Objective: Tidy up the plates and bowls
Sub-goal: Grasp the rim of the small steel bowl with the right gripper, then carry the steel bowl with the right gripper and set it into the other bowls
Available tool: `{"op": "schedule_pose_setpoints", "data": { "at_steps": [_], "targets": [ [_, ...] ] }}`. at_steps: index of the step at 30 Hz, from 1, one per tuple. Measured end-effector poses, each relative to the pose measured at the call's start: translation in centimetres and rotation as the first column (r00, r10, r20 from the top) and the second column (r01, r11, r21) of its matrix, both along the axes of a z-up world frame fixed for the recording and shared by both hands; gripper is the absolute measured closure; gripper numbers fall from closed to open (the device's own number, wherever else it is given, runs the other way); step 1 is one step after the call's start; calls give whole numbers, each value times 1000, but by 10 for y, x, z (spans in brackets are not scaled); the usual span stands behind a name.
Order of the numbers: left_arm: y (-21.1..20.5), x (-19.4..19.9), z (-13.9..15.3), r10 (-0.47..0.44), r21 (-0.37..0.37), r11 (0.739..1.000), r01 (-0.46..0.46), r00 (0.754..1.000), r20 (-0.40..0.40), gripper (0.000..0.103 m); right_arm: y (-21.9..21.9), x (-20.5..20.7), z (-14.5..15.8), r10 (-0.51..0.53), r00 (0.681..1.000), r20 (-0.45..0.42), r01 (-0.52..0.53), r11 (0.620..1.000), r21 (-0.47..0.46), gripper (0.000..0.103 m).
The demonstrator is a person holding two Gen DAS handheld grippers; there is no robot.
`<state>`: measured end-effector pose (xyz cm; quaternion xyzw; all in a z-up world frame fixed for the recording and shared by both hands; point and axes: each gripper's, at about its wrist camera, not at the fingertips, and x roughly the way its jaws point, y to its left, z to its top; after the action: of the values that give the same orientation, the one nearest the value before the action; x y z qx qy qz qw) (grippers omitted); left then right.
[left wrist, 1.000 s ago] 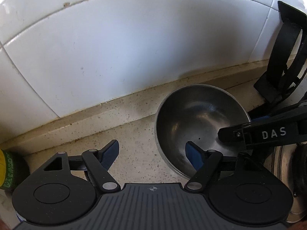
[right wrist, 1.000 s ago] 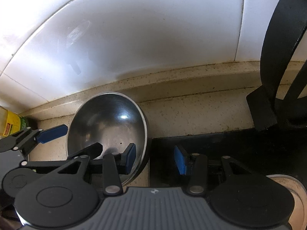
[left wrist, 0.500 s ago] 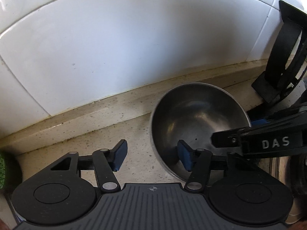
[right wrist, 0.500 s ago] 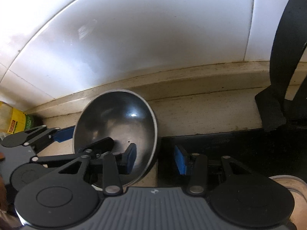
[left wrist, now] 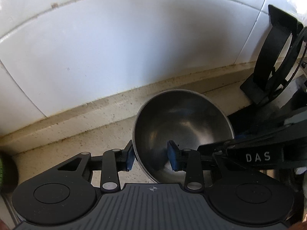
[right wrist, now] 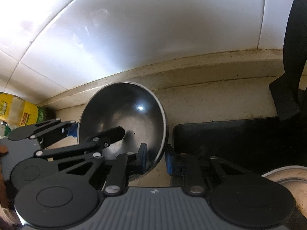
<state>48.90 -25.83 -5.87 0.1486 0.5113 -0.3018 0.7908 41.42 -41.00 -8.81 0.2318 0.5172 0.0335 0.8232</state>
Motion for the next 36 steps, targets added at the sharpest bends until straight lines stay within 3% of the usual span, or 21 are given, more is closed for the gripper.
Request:
{"op": "schedule_pose_setpoints", "data": {
  "at_steps": [9,21,27,36],
  "targets": [
    [13,-20,38,2,-22,1000,-1,999,53,59,11,-22,34,24,998,51,-22,999,-25,62],
    [47,-92,102,-23,-52,998,32,986,164,58,54,-91,92,64,992,108,-55,995,-86,62],
    [63,-122,109,-53,-56,996,63,985,162,58,73,-122,93,64,995,80,-55,994,-99,62],
    [80,-145,96,-93,-35,995,98,989,117,58,96,-143,73,67,998,18,-65,994,-91,62]
  ]
}}
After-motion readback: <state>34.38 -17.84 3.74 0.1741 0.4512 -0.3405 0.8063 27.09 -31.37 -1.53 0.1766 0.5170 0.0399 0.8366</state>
